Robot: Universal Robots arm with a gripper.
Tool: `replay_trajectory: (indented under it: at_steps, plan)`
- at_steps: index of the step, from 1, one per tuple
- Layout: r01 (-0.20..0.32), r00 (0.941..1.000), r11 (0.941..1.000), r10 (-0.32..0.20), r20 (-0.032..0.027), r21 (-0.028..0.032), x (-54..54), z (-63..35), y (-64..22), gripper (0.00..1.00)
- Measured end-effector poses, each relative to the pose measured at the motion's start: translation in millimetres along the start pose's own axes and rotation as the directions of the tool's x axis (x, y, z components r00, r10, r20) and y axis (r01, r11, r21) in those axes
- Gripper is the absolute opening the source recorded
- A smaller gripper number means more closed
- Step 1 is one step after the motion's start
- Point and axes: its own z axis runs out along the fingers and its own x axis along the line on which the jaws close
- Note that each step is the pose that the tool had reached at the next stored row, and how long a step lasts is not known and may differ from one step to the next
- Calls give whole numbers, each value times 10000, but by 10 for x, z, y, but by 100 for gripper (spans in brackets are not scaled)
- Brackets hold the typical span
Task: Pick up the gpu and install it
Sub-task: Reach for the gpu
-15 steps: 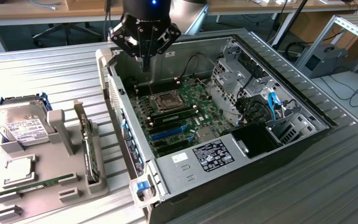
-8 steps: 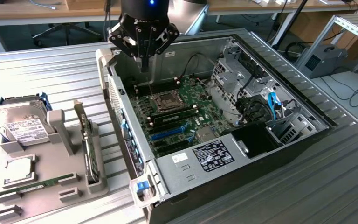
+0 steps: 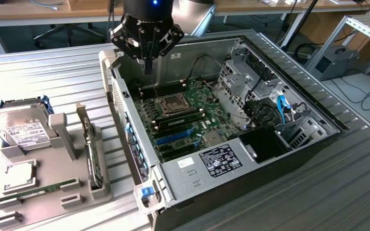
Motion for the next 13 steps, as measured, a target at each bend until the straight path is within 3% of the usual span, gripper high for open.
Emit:
replay_trajectory:
  at_steps: [9,13]
  plan:
    - [0,10000,10000,0,0,0,31,-1,-2,11]
    - [0,10000,10000,0,0,0,185,-5,-14,11]
